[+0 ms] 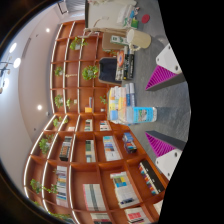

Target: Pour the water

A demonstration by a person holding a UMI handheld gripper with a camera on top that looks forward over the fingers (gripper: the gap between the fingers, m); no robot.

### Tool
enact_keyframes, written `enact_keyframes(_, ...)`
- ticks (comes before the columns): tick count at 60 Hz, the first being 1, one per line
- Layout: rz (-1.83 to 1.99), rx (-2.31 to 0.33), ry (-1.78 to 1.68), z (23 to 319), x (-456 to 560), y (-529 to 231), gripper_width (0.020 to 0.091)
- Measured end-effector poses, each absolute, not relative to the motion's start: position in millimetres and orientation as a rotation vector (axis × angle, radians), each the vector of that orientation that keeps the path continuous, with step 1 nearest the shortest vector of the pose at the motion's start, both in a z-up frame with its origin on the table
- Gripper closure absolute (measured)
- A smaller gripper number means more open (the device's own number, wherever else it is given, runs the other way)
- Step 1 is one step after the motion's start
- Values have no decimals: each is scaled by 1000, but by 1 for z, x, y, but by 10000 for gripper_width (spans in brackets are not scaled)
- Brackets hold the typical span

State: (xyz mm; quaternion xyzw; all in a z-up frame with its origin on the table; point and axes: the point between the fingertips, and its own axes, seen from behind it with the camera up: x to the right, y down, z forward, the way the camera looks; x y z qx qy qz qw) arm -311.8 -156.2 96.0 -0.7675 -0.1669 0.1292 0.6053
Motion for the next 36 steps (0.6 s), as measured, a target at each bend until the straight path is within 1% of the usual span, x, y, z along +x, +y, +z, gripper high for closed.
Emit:
enact_keyframes(4, 298, -1786, -404, 79, -332, -144, 294)
enact_keyframes(8, 292, -1787, -419, 70, -347, -128, 292)
enact_keyframes(25, 257, -1785, -361, 63, -371, -55, 290)
enact_keyframes(29, 278, -1777, -356, 62, -377, -44, 302)
enact_keyframes(31, 288, -1770, -354, 63, -380, -39, 347)
enact_keyframes(35, 270, -1739, -331, 70, -379, -29, 651)
enact_keyframes(36, 264, -1738, -330, 70, -379, -28, 652)
